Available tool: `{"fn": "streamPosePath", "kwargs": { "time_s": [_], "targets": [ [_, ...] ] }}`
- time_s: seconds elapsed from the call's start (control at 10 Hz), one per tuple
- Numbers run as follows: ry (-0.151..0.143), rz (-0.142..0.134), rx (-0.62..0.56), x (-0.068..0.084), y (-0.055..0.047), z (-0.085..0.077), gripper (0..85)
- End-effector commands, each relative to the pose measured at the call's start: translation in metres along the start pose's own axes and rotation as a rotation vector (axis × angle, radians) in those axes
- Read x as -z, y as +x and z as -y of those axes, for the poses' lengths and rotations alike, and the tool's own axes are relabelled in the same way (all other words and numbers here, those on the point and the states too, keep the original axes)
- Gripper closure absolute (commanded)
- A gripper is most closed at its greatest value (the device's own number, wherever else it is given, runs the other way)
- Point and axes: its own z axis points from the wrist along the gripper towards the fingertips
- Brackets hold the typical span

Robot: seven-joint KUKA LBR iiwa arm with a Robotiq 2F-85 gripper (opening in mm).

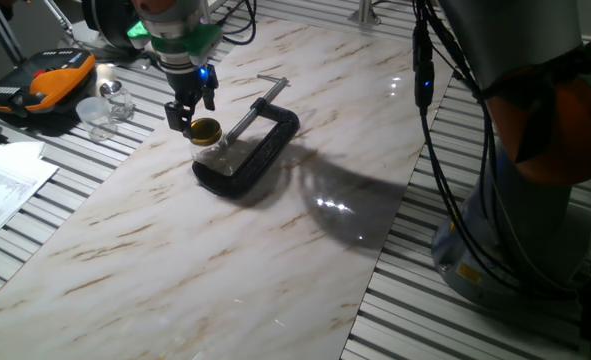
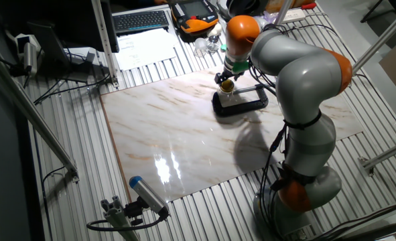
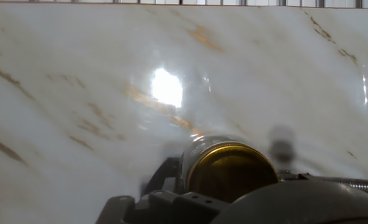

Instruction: Screw the lid onto the jar

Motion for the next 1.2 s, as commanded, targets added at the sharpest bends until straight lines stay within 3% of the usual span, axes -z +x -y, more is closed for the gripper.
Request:
{"fn": "streamPosePath", "kwargs": {
  "time_s": [0.0,0.5,0.7,1.1],
  "targets": [
    [0.0,-0.001,0.002,-0.001,0.001,0.0,0.0],
    [0.001,0.007,0.0,-0.007,0.016,-0.004,0.0],
    [-0.014,0.009,0.008,-0.012,0.016,0.001,0.0],
    [-0.019,-0.001,0.008,-0.015,0.017,-0.001,0.0]
  ]
}}
